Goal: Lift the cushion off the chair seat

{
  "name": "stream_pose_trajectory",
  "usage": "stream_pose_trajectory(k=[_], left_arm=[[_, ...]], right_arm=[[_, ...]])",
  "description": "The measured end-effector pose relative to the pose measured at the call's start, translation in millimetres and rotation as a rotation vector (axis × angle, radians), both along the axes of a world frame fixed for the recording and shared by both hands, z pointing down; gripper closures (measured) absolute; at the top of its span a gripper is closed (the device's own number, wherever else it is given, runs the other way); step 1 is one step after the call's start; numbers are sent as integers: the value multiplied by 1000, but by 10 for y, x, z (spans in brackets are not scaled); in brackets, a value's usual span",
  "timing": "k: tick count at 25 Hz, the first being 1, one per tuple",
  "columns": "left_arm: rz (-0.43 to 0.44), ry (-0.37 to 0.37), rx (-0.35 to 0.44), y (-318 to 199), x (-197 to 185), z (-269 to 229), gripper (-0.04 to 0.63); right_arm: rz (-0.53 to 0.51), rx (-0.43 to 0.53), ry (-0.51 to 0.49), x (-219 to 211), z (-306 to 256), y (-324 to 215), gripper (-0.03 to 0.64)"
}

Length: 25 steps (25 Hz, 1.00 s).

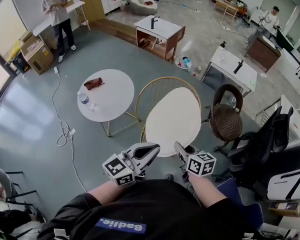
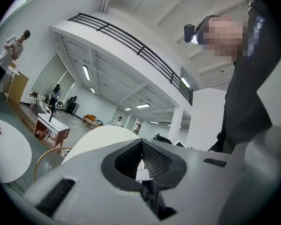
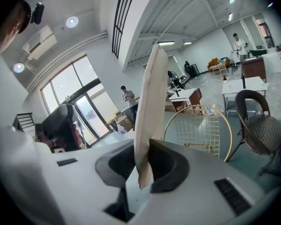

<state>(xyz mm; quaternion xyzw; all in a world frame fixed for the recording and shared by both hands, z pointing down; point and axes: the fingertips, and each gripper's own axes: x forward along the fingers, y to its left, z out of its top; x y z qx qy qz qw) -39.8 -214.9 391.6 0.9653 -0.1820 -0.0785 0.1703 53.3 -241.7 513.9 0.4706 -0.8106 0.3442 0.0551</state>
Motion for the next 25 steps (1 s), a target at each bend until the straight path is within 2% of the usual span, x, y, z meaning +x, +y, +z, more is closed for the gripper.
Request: stream_pose_trajectory(k=[8,15,25], left_arm=[[4,13,20,105,24,-56,581],[19,-12,30,163,64,-82,581],[20,-17,30,123,73,-86,581]], right_arm=[[-74,95,71,-188,-308,238,548],[-107,178,148,-222,-469,321,549],[-171,221,172,-384,-526,397,551]])
